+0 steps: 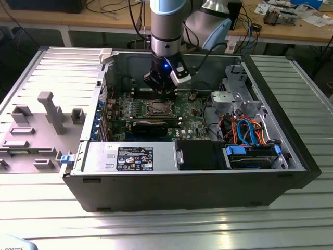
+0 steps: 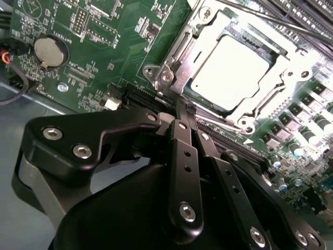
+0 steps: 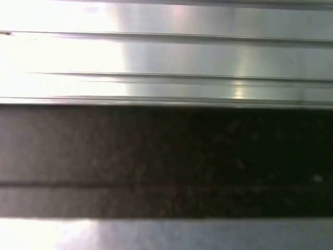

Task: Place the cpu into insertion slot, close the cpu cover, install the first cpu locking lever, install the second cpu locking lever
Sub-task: 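Install the first cpu locking lever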

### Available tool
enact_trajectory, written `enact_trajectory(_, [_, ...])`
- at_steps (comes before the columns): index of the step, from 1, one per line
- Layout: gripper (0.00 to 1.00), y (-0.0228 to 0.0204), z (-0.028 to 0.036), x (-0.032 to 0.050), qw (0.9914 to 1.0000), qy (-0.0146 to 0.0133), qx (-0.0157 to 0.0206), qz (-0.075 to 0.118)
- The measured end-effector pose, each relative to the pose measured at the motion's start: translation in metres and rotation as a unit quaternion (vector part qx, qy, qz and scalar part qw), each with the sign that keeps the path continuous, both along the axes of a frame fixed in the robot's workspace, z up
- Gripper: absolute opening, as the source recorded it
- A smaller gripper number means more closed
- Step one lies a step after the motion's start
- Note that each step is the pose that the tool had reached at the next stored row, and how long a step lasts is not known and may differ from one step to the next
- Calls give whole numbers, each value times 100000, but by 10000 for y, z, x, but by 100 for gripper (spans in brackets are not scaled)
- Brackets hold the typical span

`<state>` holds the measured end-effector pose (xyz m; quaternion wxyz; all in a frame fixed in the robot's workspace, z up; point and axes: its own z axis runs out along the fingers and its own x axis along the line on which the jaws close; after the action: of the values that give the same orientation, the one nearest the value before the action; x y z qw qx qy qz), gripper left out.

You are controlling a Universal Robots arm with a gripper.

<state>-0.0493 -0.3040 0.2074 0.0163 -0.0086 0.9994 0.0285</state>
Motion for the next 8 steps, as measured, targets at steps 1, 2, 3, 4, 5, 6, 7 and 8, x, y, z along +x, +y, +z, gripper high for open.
enact_trajectory(1, [11,0,0,0,100000,-4,3,3])
enact_trajectory(2, [11,0,0,1,100000,0,3,4])
enact_trajectory(3, [11,-1,0,2,100000,7,-21,2])
enact_trajectory(4, [11,-1,0,2,100000,12,-41,0])
enact_trajectory(5, [11,-1,-2,3,100000,14,-70,-1])
enact_trajectory(6, [11,0,-4,5,100000,10,-122,2])
enact_trajectory(7, [11,0,-7,12,100000,4,-187,10])
enact_trajectory(8, [11,0,-8,13,100000,7,-219,3])
